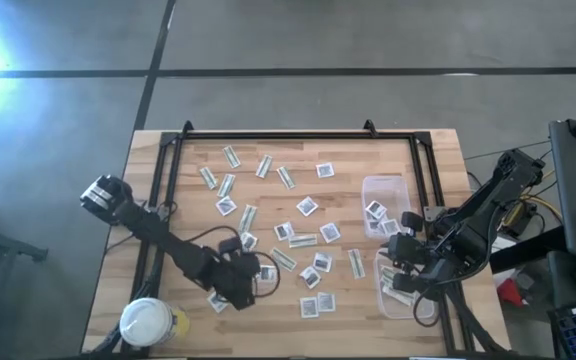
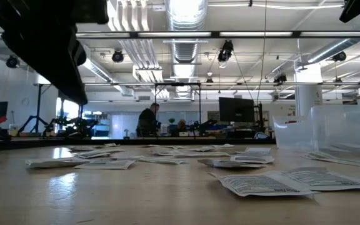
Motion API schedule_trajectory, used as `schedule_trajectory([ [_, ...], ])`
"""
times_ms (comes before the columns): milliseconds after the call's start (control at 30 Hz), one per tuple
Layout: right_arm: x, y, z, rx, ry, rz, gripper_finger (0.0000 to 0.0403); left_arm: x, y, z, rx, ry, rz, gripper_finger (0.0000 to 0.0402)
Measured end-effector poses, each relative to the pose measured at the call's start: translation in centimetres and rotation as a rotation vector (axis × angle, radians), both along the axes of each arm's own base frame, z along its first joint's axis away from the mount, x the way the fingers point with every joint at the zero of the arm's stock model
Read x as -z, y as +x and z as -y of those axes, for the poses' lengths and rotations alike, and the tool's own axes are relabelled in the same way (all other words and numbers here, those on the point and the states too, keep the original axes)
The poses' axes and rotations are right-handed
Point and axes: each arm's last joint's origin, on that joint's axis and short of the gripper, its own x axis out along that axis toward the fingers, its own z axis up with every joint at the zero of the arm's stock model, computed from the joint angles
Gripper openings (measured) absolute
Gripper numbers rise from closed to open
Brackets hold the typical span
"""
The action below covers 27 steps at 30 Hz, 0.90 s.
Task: Pick & Place First Aid Supplies
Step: Put the towelette pack into the top bin
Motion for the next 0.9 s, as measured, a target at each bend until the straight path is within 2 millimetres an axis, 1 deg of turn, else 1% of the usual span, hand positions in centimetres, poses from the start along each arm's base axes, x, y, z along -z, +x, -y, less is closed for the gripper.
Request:
schedule_trajectory([
  [167, 0.0, 0.0, 0.0, 0.0, 0.001, 0.0, 0.0082, 0.1, 0.8, 1.6, 0.049, -0.046, 0.089, 0.0],
  [300, 0.0, 0.0, 0.0, 0.0, 0.002, 0.001, 0.0077, 0.4, 1.1, 1.9, 0.058, -0.055, 0.107, 0.0007],
  [400, 0.0, 0.0, 0.0, 0.0, 0.004, 0.003, 0.0071, 0.4, 1.1, 2.0, 0.057, -0.058, 0.107, 0.0028],
  [533, 0.0, 0.0, 0.0, 0.0, 0.003, 0.003, 0.0068, 0.5, 1.0, 2.0, 0.03, -0.084, 0.105, 0.0077],
  [600, 0.0, 0.0, 0.0, -0.002, 0.002, 0.002, 0.0071, 0.8, 0.8, 1.9, 0.031, -0.093, 0.089, 0.0103],
  [667, 0.0, 0.0, 0.0, -0.002, 0.002, 0.002, 0.0074, 1.3, 0.5, 2.0, 0.054, -0.108, 0.057, 0.012],
  [767, 0.0, 0.0, 0.0, -0.002, 0.001, 0.002, 0.0079, 1.7, 0.1, 2.3, 0.07, -0.122, 0.04, 0.0129],
  [900, 0.0, 0.0, 0.0, -0.002, 0.001, 0.002, 0.0082, 1.6, 0.0, 2.6, 0.097, -0.126, 0.055, 0.0131],
])
